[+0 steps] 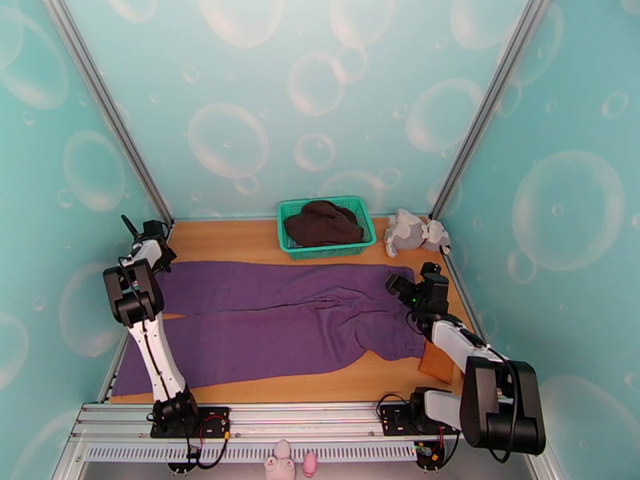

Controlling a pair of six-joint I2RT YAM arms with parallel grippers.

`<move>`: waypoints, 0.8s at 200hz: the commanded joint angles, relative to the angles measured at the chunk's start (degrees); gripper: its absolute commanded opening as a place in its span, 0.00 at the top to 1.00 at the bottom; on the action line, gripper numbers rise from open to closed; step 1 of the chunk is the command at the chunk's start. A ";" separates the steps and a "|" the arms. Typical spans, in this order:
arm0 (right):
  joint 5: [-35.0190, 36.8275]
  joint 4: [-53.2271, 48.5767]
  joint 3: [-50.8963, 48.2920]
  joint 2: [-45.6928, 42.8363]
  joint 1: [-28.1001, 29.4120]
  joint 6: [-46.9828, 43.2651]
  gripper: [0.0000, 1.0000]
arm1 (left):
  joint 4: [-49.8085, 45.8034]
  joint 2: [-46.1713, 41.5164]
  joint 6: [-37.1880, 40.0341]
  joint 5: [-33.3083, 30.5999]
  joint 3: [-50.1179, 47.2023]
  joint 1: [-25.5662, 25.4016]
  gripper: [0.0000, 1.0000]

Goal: Fold and stack the trousers

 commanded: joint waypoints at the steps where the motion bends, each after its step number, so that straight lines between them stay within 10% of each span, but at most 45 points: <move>1: 0.69 -0.94 1.93 0.96 -1.48 2.45 0.05 | 2.77 -9.20 -0.88 3.01 -3.38 -1.06 1.00; 160: -2.77 -3.19 -0.23 9.73 18.78 10.14 0.08 | 17.97 -46.28 -5.74 5.56 -32.95 -2.49 1.00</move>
